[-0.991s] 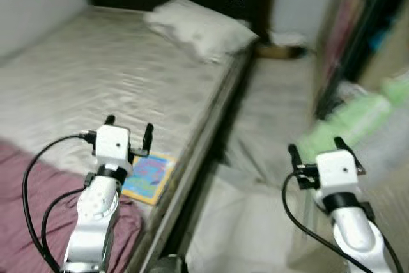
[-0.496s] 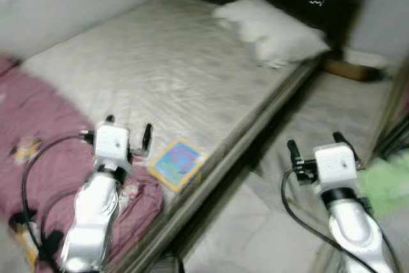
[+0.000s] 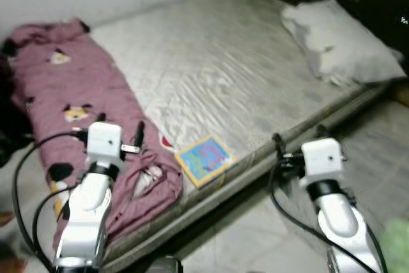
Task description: Clean up the room
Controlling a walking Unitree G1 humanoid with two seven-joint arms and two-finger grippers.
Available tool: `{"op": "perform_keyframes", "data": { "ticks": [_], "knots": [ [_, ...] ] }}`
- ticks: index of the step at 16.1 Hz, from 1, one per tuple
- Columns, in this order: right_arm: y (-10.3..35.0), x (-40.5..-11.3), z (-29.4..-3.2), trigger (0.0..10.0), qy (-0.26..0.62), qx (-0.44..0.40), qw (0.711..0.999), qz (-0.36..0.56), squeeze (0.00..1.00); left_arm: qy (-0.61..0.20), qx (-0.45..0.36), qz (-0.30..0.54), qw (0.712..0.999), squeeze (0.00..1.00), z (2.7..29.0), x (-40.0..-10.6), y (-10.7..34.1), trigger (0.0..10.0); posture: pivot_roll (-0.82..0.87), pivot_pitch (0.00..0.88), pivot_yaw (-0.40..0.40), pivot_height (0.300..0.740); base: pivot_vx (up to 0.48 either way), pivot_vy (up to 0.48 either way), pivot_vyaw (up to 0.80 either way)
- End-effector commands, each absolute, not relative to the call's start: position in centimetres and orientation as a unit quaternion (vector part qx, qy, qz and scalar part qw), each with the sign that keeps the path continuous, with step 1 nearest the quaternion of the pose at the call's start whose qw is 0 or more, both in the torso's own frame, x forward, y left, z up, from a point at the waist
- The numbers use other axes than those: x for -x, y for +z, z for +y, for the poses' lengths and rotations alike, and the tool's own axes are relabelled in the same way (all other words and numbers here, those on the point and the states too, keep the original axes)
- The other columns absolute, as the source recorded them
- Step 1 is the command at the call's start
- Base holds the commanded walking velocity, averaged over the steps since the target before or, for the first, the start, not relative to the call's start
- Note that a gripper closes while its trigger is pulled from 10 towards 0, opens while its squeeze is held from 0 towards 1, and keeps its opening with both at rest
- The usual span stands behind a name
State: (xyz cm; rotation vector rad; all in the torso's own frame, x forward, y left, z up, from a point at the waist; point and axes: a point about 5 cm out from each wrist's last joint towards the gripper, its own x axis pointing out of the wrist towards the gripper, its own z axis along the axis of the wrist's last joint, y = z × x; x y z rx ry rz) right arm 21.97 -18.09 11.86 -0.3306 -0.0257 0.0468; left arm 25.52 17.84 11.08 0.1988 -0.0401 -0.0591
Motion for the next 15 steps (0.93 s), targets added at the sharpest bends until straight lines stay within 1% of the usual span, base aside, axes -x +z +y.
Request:
{"op": "perform_keyframes", "data": {
  "ticks": [1, 8, 12, 15],
  "knots": [
    [11.7, -22.1, -18.5, 10.0, 0.018, 0.168, 0.986, -0.008, 0.0, -0.035, -0.097, -0.024, 0.994, 0.0, 17.5, -25.6, 11.2, 10.0, -0.04, 0.02, 0.033, 0.74, 0.0, 0.0, 0.8],
    [11.8, -22.7, -18.0, 10.0, 0.028, 0.165, 0.986, -0.019, 0.0, -0.037, -0.098, -0.026, 0.994, 0.0, 17.5, -25.8, 11.1, 10.0, -0.03, 0.009, 0.036, 0.74, 0.0, 0.0, 0.8],
    [12.0, -24.3, -17.4, 10.0, 0.03, 0.163, 0.986, -0.036, 0.0, -0.032, -0.098, -0.028, 0.994, 0.0, 17.6, -26.6, 11.2, 10.0, -0.03, 0.0, 0.042, 0.74, 0.0, 0.0, 0.8],
    [12.4, -26.0, -17.1, 10.0, 0.03, 0.156, 0.986, -0.052, 0.0, -0.02, -0.096, -0.037, 0.994, 0.0, 17.7, -28.1, 11.5, 10.0, -0.03, 0.0, 0.046, 0.74, 0.0, 0.0, 0.8]
  ]
}}
